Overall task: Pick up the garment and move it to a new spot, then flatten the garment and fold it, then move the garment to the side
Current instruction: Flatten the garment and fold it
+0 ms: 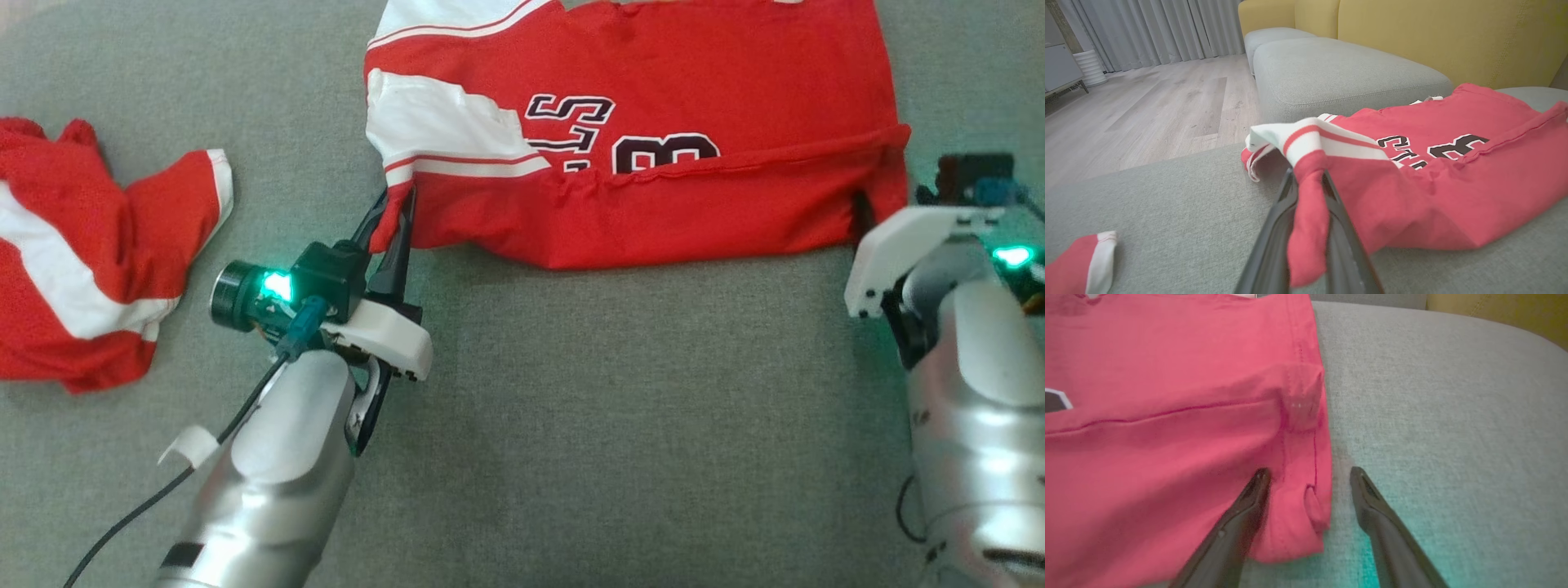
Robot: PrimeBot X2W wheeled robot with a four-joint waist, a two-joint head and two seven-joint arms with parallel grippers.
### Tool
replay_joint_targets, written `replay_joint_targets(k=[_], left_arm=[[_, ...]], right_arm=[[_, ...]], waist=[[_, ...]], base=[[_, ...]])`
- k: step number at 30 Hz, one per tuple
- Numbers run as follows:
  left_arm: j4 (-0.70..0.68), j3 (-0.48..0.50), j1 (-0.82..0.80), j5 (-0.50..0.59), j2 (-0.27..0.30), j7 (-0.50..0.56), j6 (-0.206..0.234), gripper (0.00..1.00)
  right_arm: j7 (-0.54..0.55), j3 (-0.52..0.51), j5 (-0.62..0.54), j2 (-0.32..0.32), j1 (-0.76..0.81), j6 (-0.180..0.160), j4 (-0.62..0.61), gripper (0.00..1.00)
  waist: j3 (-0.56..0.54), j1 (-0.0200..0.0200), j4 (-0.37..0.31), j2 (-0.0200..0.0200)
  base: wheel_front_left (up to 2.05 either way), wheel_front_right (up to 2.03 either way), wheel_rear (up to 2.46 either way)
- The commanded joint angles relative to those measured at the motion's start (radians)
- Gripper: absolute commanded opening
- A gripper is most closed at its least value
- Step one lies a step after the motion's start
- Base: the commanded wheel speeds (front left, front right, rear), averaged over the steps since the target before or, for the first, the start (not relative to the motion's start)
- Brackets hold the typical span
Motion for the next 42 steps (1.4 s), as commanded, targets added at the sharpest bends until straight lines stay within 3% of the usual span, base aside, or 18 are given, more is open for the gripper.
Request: replay_joint_targets(k=[1, 2, 3, 13, 27, 34, 42], left_arm=[[-0.033, 0.023, -0.028, 0.008, 0.015, -0.012, -0.004, 0.0], [-0.031, 0.022, -0.027, 0.008, 0.016, -0.012, -0.004, 0.0], [-0.028, 0.021, -0.027, 0.008, 0.017, -0.012, -0.003, 0.0], [0.073, 0.006, -0.009, 0.007, 0.045, 0.011, 0.001, 0.0], [0.143, -0.044, 0.109, -0.025, 0.065, 0.129, -0.064, 0.0], [0.1, -0.064, 0.182, -0.04, 0.083, 0.186, -0.079, 0.0], [0.0, -0.083, 0.256, -0.052, 0.109, 0.251, -0.075, 0.0]], right_arm=[[0.029, 0.023, -0.009, 0.003, -0.012, -0.001, 0.016, 0.76], [0.041, 0.023, -0.011, 0.0, -0.022, -0.001, 0.038, 0.3], [0.042, 0.029, -0.018, -0.008, -0.031, -0.001, 0.053, 0.0], [-0.024, 0.141, -0.072, -0.143, -0.067, -0.001, 0.155, 0.0], [0.034, 0.391, 0.137, -0.235, 0.004, -0.001, 0.303, 0.0], [0.071, 0.493, 0.27, -0.269, 0.086, -0.001, 0.28, 0.0], [0.132, 0.558, 0.428, -0.333, 0.217, -0.001, 0.121, 0.0]], waist=[[0.002, 0.0, 0.001, 0.0], [0.002, 0.0, 0.0, 0.0], [0.002, 0.0, -0.001, 0.0], [-0.07, 0.0, -0.02, 0.0], [-0.249, 0.0, -0.027, 0.0], [-0.31, 0.0, -0.025, 0.0], [-0.332, 0.0, -0.027, 0.0]], base=[[0.0, 0.0, 0.0], [0.0, 0.0, 0.0], [0.0, 0.0, 0.0], [0.0, 0.0, 0.0], [0.0, 0.0, 0.0], [0.0, 0.0, 0.0], [0.0, 0.0, 0.0]])
